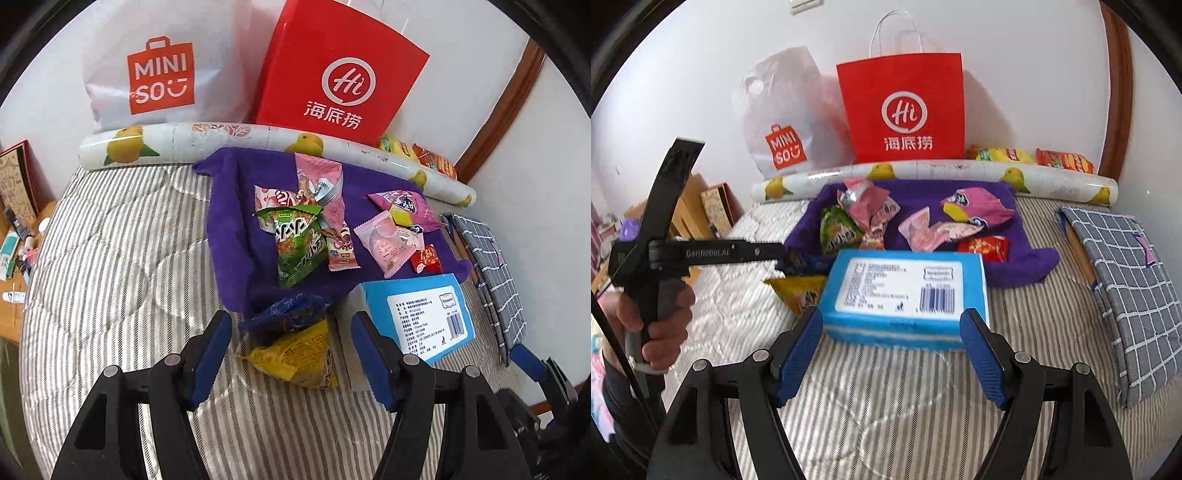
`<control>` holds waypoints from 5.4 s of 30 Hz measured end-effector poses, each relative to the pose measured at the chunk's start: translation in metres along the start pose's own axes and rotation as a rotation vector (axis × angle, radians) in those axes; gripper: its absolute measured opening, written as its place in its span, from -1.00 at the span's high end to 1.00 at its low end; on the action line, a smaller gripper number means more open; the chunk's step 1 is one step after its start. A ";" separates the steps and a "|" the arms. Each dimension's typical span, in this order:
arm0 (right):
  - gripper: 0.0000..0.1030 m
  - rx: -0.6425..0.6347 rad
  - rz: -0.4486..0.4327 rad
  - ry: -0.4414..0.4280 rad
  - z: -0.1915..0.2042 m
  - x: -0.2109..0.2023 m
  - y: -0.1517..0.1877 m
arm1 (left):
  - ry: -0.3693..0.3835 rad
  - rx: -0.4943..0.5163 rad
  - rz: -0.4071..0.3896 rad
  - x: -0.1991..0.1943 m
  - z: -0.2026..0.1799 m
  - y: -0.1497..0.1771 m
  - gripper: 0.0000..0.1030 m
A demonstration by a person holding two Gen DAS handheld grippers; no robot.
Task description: Organize snacks
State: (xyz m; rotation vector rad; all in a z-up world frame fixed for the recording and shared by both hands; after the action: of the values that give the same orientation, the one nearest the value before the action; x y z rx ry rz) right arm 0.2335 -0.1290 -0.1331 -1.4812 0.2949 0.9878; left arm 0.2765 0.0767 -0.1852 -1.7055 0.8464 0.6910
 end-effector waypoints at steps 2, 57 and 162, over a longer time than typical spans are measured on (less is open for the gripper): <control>-0.49 -0.002 0.002 0.009 -0.002 0.001 0.005 | -0.004 0.007 0.011 0.006 -0.001 0.000 -0.26; -0.33 -0.248 0.034 -0.082 0.120 0.092 -0.020 | 0.003 -0.159 0.040 -0.022 0.106 0.052 0.86; 0.09 -0.196 0.104 0.011 0.007 0.051 0.063 | -0.220 0.086 0.037 0.009 0.067 0.056 0.20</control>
State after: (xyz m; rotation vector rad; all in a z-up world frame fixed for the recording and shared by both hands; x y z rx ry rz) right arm 0.2177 -0.1167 -0.2118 -1.6621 0.2919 1.1176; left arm 0.2339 0.1287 -0.2410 -1.5088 0.7434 0.8385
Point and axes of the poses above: each gripper's, at about its wrist camera, not at the fingertips, and x roughly the way its jaws point, z to its left, y to its underside, the point moved 10 cm from there along x, roughly the way its jaws point, and after that the axes turned 1 degree about -x, right-handed, at the moved point
